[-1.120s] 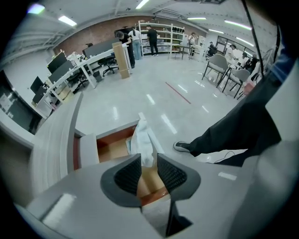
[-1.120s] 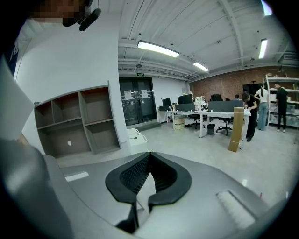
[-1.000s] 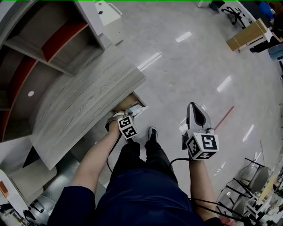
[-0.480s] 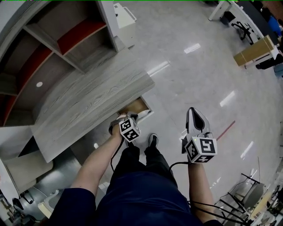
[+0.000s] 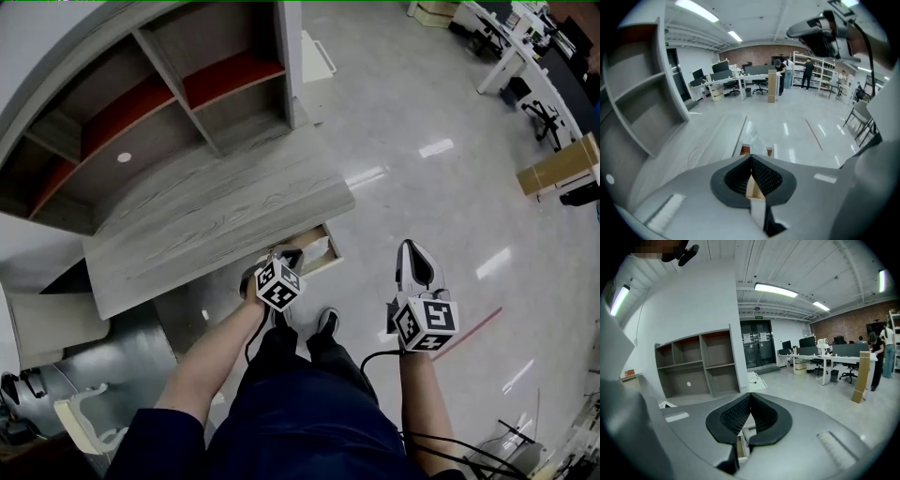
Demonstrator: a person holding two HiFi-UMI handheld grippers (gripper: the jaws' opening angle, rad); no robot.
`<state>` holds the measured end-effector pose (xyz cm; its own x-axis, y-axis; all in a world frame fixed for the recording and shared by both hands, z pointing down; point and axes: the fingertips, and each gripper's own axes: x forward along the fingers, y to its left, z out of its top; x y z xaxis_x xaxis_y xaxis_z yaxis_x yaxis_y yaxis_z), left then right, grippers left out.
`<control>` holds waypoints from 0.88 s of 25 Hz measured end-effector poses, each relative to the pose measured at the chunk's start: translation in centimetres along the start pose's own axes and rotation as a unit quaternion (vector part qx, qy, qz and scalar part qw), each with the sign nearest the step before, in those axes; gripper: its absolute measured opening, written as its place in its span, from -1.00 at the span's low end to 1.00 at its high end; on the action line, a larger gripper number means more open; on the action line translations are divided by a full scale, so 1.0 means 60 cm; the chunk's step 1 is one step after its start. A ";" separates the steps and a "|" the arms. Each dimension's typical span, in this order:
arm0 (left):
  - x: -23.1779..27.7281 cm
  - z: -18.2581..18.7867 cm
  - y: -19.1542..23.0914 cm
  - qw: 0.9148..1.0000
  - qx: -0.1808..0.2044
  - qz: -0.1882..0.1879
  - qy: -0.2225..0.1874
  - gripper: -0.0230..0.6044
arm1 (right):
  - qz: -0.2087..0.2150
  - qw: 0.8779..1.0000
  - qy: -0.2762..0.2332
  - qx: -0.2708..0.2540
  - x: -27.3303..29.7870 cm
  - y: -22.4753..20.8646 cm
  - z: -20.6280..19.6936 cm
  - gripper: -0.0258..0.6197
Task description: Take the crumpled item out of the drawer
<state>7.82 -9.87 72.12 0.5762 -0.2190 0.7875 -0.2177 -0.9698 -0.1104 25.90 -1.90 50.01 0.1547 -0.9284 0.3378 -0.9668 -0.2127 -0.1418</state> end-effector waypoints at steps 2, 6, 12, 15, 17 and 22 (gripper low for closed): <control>-0.016 0.017 0.011 0.999 -0.037 0.008 -0.024 -0.91 | 0.021 1.000 -0.007 -0.003 0.010 0.007 0.012 -0.90; -0.053 0.032 0.032 0.991 -0.117 0.025 -0.060 -0.91 | 0.054 0.998 -0.014 -0.010 0.020 0.023 0.024 -0.90; -0.120 0.001 0.110 0.943 -0.303 0.056 -0.124 -0.91 | 0.108 0.994 -0.011 -0.026 0.049 0.086 0.030 -0.90; -0.158 -0.014 0.162 0.917 -0.358 0.074 -0.158 -0.91 | 0.129 0.991 -0.008 -0.034 0.067 0.124 0.034 -0.90; -0.173 -0.026 0.195 0.907 -0.374 0.082 -0.172 -0.91 | 0.133 0.990 -0.008 -0.038 0.074 0.142 0.039 -0.90; -0.177 -0.062 0.267 0.887 -0.414 0.086 -0.185 -0.91 | 0.118 0.992 -0.007 -0.045 0.085 0.156 0.047 -0.90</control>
<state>-4.74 -22.70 64.23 0.6647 -0.5248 0.5317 -0.7427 -0.5410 0.3945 18.21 -9.52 47.76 -0.0751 -0.9531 0.2930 -0.9905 0.0375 -0.1321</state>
